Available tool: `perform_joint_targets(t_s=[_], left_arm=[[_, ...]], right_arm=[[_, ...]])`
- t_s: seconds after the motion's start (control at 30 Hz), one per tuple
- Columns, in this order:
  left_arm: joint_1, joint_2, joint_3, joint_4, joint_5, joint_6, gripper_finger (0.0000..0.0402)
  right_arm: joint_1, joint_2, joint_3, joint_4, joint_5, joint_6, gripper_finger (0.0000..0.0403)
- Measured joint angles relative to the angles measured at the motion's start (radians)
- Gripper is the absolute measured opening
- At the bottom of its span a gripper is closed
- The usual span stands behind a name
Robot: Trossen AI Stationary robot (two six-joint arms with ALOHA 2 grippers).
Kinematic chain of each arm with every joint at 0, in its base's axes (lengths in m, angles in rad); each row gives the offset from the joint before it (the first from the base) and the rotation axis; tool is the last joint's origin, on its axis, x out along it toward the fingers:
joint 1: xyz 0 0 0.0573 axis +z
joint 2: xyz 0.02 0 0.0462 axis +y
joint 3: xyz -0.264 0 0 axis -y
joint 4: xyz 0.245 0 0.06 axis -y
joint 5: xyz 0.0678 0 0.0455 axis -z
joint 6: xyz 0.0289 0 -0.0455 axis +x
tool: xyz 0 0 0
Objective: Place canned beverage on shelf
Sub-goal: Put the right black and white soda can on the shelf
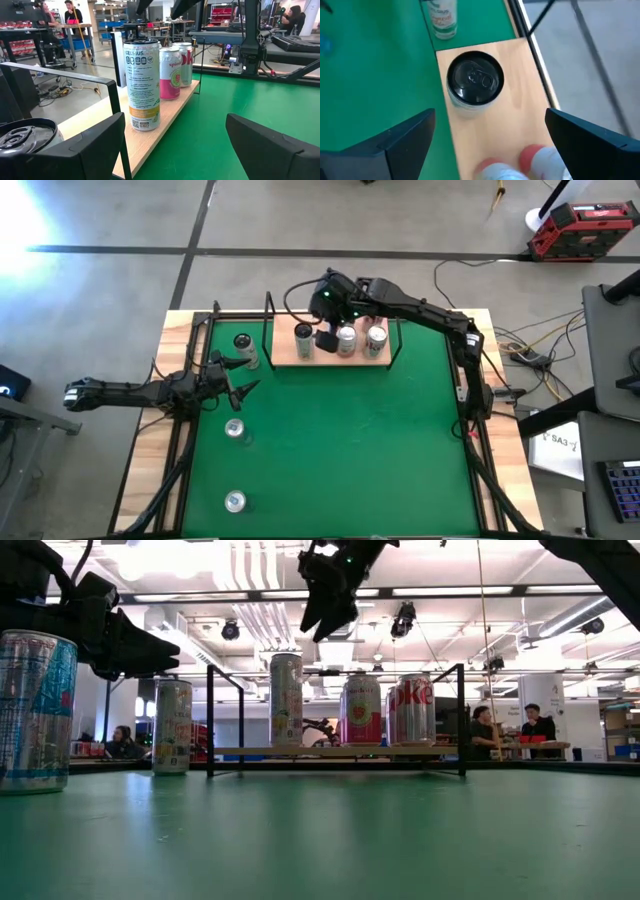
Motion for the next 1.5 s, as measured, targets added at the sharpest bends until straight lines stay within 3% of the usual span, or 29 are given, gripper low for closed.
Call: perform_joint_targets(t_s=[0.27, 0.8, 1.5], left_arm=[[0.0, 0.0, 0.0, 0.0, 0.0, 0.0, 0.0332], [0.0, 0.0, 0.0, 0.0, 0.0, 0.0, 0.0332], [0.0, 0.001, 0.0, 0.0, 0.0, 0.0, 0.0332]], right_arm=[[0.0, -0.002, 0.0, 0.059, -0.013, 0.204, 0.0368], [0.044, -0.003, -0.073, 0.119, -0.061, -0.238, 0.0368], [0.004, 0.061, -0.118, 0.266, -0.096, -0.275, 0.0368]])
